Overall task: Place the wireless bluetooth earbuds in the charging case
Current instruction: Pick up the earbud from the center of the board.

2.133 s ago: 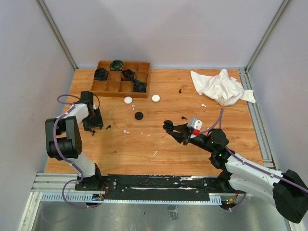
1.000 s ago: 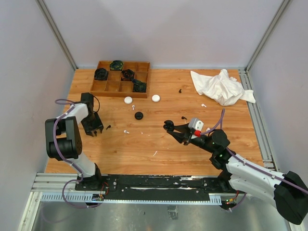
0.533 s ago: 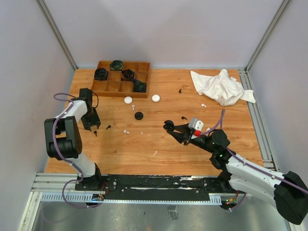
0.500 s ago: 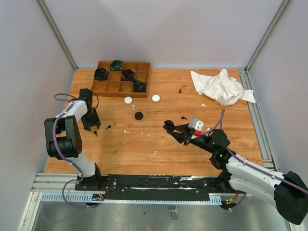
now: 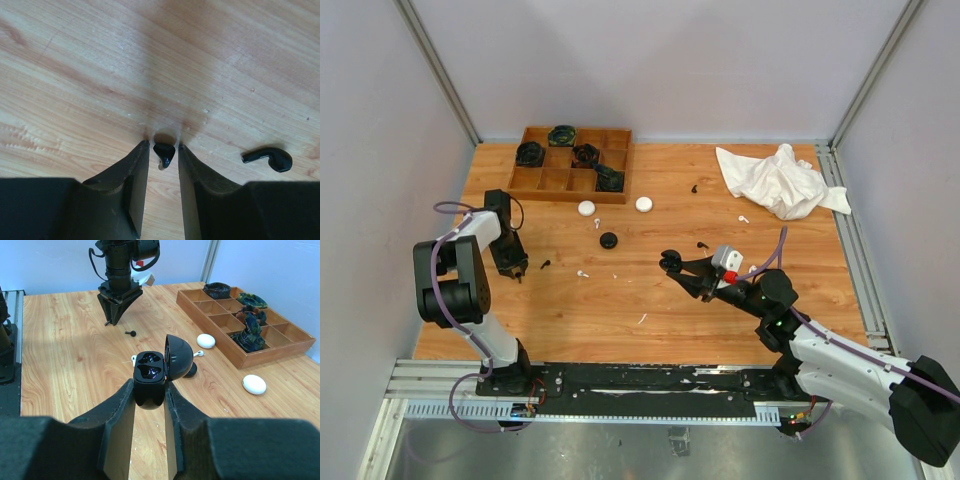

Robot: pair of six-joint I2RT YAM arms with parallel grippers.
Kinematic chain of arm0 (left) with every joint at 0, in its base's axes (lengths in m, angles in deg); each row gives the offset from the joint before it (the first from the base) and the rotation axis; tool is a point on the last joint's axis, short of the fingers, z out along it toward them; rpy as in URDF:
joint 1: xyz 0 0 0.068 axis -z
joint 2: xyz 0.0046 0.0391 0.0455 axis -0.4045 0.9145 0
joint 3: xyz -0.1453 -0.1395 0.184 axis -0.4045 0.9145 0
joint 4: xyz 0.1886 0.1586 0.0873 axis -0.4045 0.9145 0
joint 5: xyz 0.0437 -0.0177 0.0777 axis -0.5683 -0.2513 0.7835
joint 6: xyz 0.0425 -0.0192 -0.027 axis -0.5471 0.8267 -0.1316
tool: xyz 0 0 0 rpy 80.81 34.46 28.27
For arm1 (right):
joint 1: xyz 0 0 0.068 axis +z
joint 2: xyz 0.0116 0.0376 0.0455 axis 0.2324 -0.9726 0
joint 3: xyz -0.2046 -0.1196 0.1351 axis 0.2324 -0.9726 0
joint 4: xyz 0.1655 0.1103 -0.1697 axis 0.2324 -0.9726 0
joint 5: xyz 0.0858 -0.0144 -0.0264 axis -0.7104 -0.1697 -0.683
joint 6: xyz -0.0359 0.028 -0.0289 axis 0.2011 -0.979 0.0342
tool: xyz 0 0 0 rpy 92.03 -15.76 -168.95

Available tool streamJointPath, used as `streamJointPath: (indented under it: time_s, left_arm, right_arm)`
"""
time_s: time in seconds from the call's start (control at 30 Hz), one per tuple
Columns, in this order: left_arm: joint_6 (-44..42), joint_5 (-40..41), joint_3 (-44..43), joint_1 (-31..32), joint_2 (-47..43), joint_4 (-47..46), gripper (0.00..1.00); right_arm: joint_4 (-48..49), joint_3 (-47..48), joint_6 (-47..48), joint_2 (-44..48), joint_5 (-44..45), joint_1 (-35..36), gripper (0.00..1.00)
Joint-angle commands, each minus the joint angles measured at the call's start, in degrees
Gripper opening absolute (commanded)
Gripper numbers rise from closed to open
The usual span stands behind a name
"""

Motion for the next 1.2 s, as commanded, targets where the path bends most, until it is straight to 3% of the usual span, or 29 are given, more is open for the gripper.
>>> streamJointPath:
  time_s: [0.0,0.4,0.67,0.83,1.17]
  left_arm:
    - [0.1,-2.2,1.3,-0.5,0.1,-0.8,0.35]
    - [1.2,-4.1,1.9,-0.5,-0.4,-1.5,0.24]
    - [4.9,-9.4,4.8,-0.4,-7.5,-4.1,0.14]
    - [7.8,-12.0,8.1,0.2,-14.2,-7.3,0.14]
    - [16.5,-11.9,12.8,13.0,-29.9,-15.9,0.13]
  right_arm:
    - [2.6,-0.4,0.3,0.5,-0.7,0.8,0.02]
    - [2.4,-0.4,0.7,0.1,-0.6,0.8,0.02]
    - [2.3,0.4,1.7,-1.2,-1.9,0.8,0.02]
    - [1.7,1.3,2.7,-2.5,-2.8,0.8,0.02]
    - [1.1,2.9,5.5,-4.7,-0.9,0.8,0.02]
